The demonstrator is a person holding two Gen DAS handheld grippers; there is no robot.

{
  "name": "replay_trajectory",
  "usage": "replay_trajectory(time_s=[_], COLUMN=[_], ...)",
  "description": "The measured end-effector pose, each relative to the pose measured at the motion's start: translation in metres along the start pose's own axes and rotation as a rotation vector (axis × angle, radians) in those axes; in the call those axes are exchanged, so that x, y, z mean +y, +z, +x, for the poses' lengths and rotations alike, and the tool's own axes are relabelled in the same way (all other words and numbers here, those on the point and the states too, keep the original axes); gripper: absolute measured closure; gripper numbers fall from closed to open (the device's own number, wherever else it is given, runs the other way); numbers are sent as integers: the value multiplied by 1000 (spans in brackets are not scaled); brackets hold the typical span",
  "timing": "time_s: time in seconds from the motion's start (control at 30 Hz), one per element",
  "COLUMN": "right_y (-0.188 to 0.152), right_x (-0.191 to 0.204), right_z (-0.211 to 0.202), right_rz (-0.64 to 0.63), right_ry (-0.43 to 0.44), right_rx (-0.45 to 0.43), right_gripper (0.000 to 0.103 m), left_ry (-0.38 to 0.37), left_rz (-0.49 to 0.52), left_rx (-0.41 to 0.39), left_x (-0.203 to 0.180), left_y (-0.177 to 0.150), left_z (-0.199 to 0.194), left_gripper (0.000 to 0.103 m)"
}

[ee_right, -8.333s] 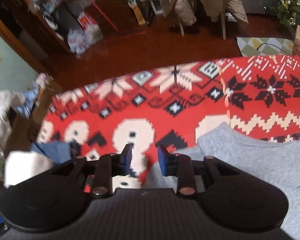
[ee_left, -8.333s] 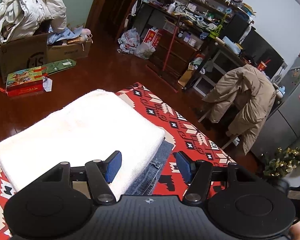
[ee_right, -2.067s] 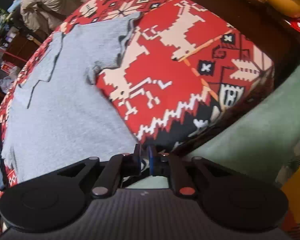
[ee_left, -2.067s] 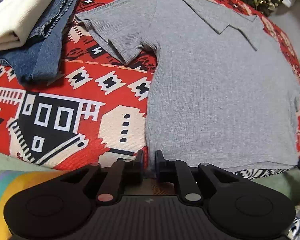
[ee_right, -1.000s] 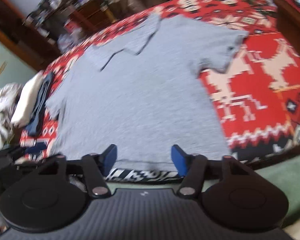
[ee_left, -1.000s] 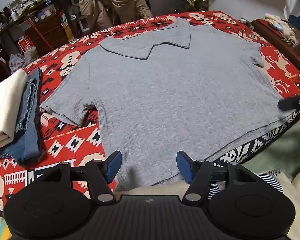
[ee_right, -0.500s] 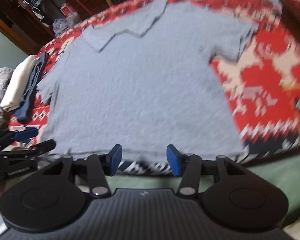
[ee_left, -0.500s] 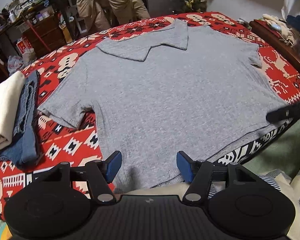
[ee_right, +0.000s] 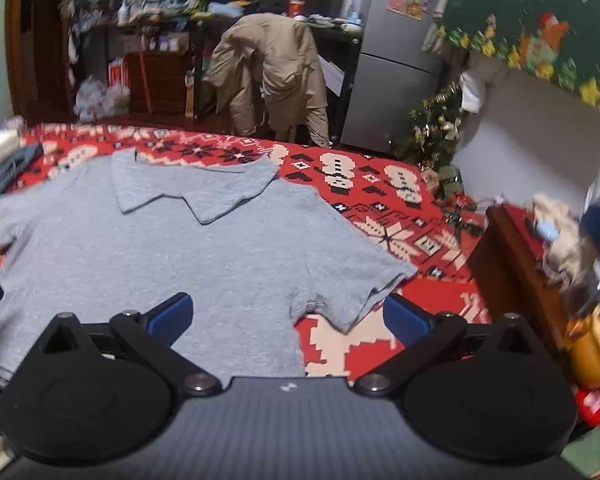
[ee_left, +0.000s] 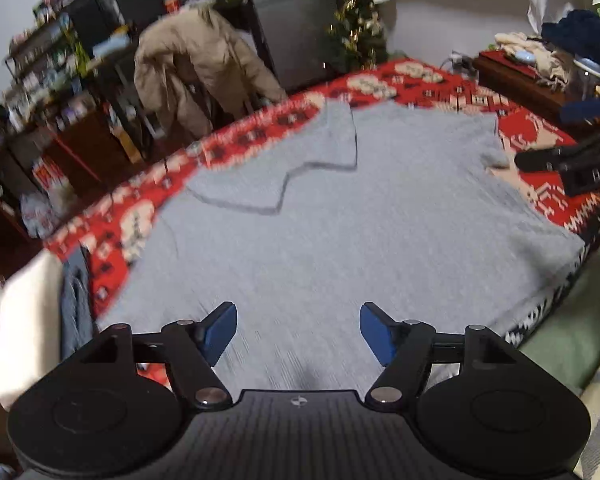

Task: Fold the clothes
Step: 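Move both open grippers around the bed to the shirt's side edge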

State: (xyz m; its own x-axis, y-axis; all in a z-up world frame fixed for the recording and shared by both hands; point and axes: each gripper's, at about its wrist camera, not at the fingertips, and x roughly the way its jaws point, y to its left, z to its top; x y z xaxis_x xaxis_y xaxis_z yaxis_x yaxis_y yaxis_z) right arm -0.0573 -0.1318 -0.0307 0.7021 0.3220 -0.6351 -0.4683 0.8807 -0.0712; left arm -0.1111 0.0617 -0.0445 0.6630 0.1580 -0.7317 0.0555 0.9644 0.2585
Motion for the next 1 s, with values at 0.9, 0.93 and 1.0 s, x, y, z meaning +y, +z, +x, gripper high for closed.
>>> replay_trajectory(time_s=[0.9, 0.93, 1.0], right_y=[18, 16, 5], right_x=[-13, -8, 8], right_z=[-19, -22, -25], right_rz=[-213, -271, -421], right_ry=[12, 42, 81], right_rx=[-383, -355, -300], right_gripper=[1, 1, 3], left_ry=[-150, -150, -140], left_rz=[42, 78, 171], left_rx=[-35, -28, -15], left_x=[-1, -4, -13], left_y=[12, 9, -1], left_z=[-1, -1, 2], left_gripper=[38, 42, 44])
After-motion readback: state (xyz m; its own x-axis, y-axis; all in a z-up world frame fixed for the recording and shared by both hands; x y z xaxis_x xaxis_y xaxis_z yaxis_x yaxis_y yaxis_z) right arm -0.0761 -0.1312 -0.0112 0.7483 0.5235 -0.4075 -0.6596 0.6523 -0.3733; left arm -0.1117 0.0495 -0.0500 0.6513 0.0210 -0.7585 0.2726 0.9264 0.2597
